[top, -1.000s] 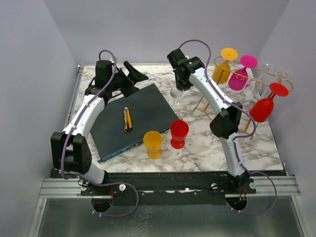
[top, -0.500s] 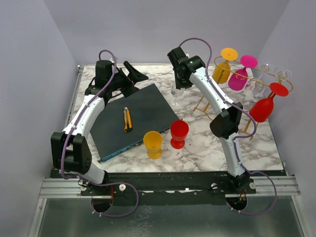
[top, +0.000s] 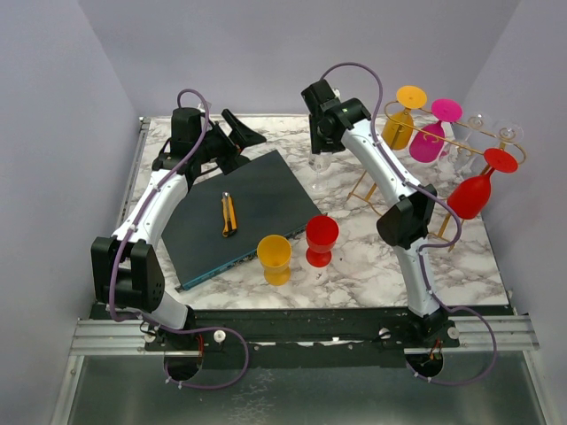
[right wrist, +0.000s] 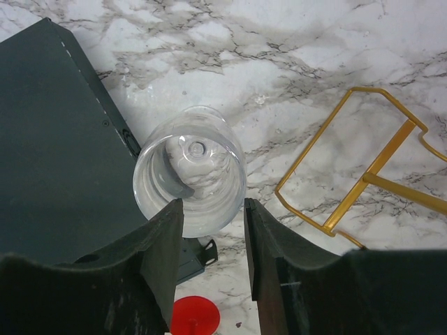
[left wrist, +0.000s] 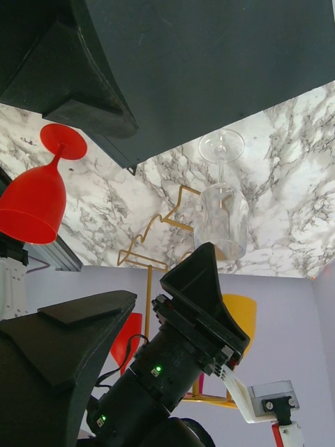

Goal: Take the wine glass off the wine glass rack
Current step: Place the wine glass at the center of the board.

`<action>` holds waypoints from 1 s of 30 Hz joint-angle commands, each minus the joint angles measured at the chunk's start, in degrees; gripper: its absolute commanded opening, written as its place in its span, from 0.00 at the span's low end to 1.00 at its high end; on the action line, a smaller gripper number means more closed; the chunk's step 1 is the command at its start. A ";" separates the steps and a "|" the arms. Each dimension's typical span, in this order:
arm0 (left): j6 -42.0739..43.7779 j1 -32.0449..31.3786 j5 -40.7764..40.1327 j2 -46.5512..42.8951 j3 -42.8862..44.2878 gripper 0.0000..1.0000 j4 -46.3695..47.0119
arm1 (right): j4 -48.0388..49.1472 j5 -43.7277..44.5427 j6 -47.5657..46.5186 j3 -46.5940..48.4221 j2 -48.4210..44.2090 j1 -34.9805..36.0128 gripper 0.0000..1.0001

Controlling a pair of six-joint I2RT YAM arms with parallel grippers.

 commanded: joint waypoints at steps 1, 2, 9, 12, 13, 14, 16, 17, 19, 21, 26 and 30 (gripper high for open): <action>0.33 -0.43 0.09 -0.26 2.38 0.99 -0.35 | 1.44 1.52 0.54 1.98 -0.80 -0.13 0.47; 0.37 -0.52 0.09 -0.24 2.40 0.99 -0.35 | 1.69 1.78 0.66 1.97 -1.15 -0.15 0.48; 0.64 -1.38 -0.17 0.01 3.25 0.99 -0.36 | 4.08 3.62 0.94 1.41 -4.29 -0.13 0.48; 0.56 -1.69 -0.23 0.14 3.59 0.99 -0.39 | 4.26 4.05 1.04 1.55 -5.22 -0.13 0.49; 0.60 -1.86 -0.33 0.10 3.66 0.99 -0.41 | 4.35 4.05 1.09 1.46 -5.58 -0.14 0.49; 0.58 -2.01 -0.36 0.11 3.74 0.99 -0.37 | 4.44 3.96 1.26 1.50 -6.03 -0.13 0.49; 0.59 -2.36 -0.65 0.03 3.97 0.99 -0.41 | 4.75 3.58 1.58 1.41 -6.87 -0.13 0.49; 0.56 -2.64 -0.81 -0.05 4.11 0.99 -0.38 | 4.99 3.26 1.70 1.42 -7.40 -0.13 0.49; 0.54 -2.99 -1.11 -0.28 4.16 0.99 -0.38 | 5.40 1.97 2.15 1.25 -8.42 -0.13 0.49; 0.60 -3.30 -1.30 -0.48 4.22 0.99 -0.39 | 5.75 0.33 2.69 0.78 -9.73 -0.14 0.50; 0.58 -3.75 -1.97 -1.26 3.57 0.99 -0.38 | 7.83 -5.61 4.22 -2.80 -15.17 -0.17 0.51; 0.69 -4.52 -2.53 -2.17 3.41 0.99 -0.44 | 7.91 -7.57 5.40 -4.56 -20.19 -0.12 0.52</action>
